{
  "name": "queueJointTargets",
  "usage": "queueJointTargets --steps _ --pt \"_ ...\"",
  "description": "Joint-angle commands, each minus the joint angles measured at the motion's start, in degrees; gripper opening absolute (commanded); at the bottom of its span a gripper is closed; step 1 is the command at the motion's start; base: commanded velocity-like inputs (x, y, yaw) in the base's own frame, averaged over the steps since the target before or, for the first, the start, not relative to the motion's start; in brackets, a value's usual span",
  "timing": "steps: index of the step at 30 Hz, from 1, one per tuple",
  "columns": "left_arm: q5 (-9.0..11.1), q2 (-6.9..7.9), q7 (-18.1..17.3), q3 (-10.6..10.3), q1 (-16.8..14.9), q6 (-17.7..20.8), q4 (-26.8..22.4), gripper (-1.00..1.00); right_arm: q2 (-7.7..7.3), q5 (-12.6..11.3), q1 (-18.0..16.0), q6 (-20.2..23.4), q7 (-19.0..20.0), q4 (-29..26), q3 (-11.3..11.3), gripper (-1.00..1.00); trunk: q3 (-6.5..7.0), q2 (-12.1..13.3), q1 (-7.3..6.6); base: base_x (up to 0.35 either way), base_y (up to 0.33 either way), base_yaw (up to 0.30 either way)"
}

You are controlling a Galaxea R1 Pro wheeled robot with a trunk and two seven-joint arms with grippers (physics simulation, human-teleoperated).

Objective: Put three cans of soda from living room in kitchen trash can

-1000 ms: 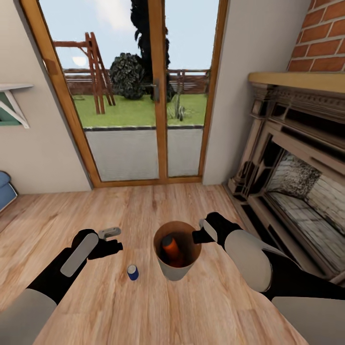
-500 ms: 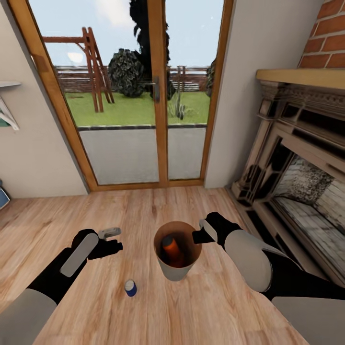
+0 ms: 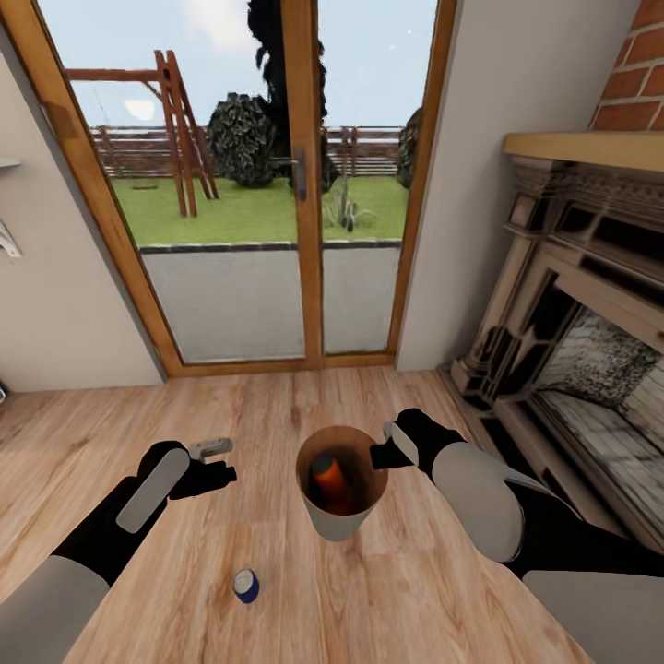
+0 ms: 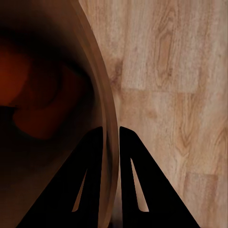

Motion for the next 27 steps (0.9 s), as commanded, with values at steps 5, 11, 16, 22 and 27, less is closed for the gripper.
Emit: queueJointTargets --steps 5,11,16,22,27 --pt "0.0 0.00 0.0 0.0 0.0 0.0 0.0 1.00 0.00 -1.1 0.0 0.0 0.4 0.0 -1.1 -1.00 0.01 0.0 0.00 0.224 0.017 0.000" --pt "0.0 0.00 0.0 0.0 0.0 0.0 0.0 1.00 0.00 -1.1 0.0 0.0 0.4 0.0 -1.2 -1.00 0.01 0.0 0.00 0.239 0.045 0.000" --pt "0.0 0.00 0.0 0.0 0.0 0.0 0.0 1.00 0.00 -1.1 0.0 0.0 0.4 0.0 -1.1 -1.00 0.01 0.0 0.00 0.251 0.138 0.000" --pt "0.0 0.00 0.0 0.0 0.0 0.0 0.0 1.00 0.00 -1.1 0.0 0.0 0.4 0.0 -1.1 -1.00 0.01 0.0 0.00 0.239 0.161 0.000" --pt "0.0 -0.05 0.0 0.0 0.0 0.0 0.0 1.00 0.00 -1.1 0.0 0.0 0.4 0.0 -1.1 -1.00 0.01 0.0 0.00 0.107 0.104 0.000"
